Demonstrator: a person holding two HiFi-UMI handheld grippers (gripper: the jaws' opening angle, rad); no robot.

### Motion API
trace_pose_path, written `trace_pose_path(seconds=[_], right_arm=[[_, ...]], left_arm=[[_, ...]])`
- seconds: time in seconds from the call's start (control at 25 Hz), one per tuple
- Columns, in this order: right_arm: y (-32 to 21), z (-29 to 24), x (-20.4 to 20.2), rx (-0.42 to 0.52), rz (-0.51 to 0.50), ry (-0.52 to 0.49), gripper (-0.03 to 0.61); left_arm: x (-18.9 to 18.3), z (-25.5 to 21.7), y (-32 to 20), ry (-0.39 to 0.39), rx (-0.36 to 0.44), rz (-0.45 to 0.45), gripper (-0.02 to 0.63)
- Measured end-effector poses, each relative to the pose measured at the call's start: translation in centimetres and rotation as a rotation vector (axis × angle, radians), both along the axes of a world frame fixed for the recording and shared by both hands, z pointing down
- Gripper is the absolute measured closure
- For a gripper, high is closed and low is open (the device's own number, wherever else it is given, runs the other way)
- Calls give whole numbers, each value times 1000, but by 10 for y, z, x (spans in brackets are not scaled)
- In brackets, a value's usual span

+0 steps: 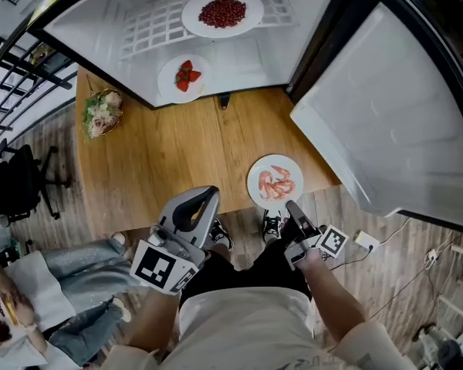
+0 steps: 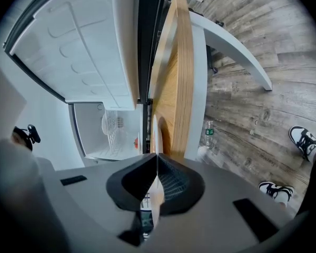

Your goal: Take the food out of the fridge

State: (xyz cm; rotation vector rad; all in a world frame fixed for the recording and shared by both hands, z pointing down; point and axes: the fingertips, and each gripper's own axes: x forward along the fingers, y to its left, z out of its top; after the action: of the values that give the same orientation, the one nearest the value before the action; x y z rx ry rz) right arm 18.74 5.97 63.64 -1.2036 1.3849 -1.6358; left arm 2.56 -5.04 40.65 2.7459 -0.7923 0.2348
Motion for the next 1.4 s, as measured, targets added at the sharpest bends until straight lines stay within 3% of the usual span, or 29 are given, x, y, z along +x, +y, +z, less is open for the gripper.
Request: trace_pose_path(seconds=[0.32, 0.44, 0.84, 0.92, 0.96, 1.04, 1.4], right_arm=[[5, 0, -3, -31, 19, -53, 552], [6, 2, -3, -28, 23, -61, 502], [34, -5, 4, -51, 9, 6, 477], [43, -12, 5, -62, -37, 64, 486], [48, -18, 6, -65, -60, 108, 532], [48, -37, 10, -40, -100, 226, 554], [-35, -193, 3, 300, -186, 706, 558]], left_arm=[[24, -1, 7, 3, 19, 70, 604], [30, 1, 9, 0, 18, 90, 604], [54, 0, 22, 7, 20, 164, 604], [56, -2, 22, 10, 27, 163, 604], [57, -3, 21, 11, 31, 162, 604], [57, -6, 19, 15, 38, 158, 604], [36, -46, 8, 52, 96, 78, 604]])
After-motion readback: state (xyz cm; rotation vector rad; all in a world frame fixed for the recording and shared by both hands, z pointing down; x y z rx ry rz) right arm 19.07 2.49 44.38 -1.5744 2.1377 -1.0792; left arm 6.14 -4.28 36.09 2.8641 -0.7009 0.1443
